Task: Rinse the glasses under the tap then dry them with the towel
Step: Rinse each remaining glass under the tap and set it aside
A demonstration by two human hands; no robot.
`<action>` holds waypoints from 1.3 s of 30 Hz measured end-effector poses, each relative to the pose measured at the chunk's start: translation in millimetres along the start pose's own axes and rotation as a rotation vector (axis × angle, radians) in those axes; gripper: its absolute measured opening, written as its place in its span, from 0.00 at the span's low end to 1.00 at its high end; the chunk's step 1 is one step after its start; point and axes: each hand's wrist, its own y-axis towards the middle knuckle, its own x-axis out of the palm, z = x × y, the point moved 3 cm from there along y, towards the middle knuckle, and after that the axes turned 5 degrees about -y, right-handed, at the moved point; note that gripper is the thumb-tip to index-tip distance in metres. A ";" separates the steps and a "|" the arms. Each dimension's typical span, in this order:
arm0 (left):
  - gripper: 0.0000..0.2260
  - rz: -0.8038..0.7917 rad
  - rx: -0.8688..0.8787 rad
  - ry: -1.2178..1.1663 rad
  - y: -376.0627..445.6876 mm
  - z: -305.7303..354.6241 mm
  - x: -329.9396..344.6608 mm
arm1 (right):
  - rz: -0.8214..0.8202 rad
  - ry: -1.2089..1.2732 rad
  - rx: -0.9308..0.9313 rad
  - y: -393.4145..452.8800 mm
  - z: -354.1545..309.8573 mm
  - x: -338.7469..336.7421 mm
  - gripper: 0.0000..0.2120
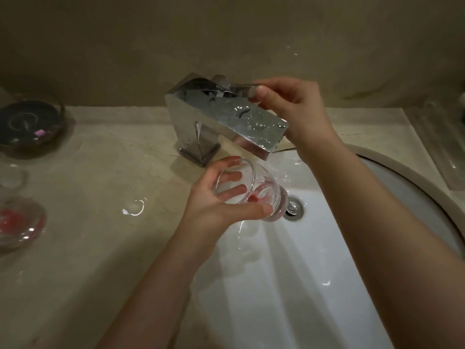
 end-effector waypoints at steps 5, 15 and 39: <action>0.35 -0.016 0.003 -0.064 4.7 -0.3 5.4 | 0.005 -0.061 -0.011 7.4 4.0 -0.5 0.06; 0.36 0.004 -0.014 -0.189 12.0 -1.9 14.9 | 0.041 0.039 0.038 11.7 13.4 5.6 0.04; 0.15 -0.318 -0.066 0.123 7.3 14.9 21.0 | -0.284 0.510 0.548 -123.3 62.6 0.1 0.21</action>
